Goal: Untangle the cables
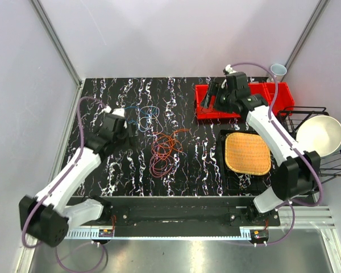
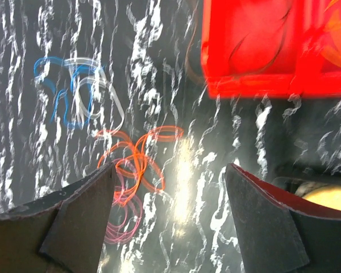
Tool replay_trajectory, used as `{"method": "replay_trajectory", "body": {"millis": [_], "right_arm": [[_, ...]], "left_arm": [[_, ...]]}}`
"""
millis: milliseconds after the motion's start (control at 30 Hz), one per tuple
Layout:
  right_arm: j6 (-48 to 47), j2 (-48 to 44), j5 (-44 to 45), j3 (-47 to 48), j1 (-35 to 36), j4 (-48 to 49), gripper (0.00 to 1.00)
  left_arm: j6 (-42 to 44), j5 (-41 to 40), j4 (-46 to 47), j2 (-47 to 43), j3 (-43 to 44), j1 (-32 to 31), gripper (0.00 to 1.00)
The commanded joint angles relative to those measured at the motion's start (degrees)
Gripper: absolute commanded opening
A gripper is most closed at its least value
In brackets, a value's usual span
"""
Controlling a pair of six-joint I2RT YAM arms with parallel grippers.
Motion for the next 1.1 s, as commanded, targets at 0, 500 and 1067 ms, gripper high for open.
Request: {"method": "replay_trajectory", "body": {"millis": [0,500,1067], "right_arm": [[4.02,-5.76,-5.05,-6.97,1.47,6.89,0.83],[2.09,-12.19,-7.33,-16.74,1.56,8.21,0.84],[1.56,-10.96,-10.23,-18.06,1.56,9.7,0.84]], "left_arm": [[-1.55,1.2,10.22,7.42,5.46,-0.42,0.88],[0.3,0.49,17.96,37.67,23.39,-0.42,0.73],[3.29,-3.29,15.76,55.25,34.91,-0.24,0.47]]}}
